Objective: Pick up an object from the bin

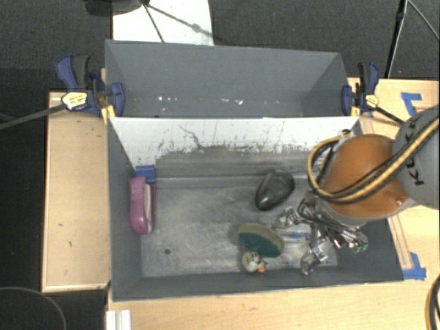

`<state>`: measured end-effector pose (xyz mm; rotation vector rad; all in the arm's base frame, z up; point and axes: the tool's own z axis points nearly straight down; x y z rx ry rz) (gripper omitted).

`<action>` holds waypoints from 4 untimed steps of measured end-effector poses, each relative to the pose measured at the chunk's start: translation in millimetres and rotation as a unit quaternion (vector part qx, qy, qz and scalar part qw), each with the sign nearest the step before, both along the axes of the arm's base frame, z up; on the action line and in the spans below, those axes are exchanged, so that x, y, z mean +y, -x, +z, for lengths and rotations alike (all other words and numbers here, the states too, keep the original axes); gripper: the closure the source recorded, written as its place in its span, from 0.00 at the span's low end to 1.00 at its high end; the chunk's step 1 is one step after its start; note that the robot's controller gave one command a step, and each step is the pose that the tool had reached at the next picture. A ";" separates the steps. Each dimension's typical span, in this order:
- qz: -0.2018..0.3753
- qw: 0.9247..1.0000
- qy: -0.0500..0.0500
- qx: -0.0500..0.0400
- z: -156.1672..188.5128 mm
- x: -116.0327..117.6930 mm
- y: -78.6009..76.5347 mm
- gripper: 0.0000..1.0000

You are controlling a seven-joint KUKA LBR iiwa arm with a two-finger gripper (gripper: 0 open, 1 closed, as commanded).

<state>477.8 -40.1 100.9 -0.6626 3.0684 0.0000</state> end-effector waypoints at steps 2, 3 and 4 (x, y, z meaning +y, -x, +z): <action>-0.241 0.970 -0.003 -0.002 -28.5 36.0 -5.3 0.00; -0.238 0.971 -0.001 -0.001 -27.2 36.8 -6.6 0.00; -0.237 0.972 -0.002 -0.008 -24.9 36.2 -10.3 1.00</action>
Offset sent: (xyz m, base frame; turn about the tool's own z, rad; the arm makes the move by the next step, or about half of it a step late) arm 0.0067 0.0445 -0.0009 0.2187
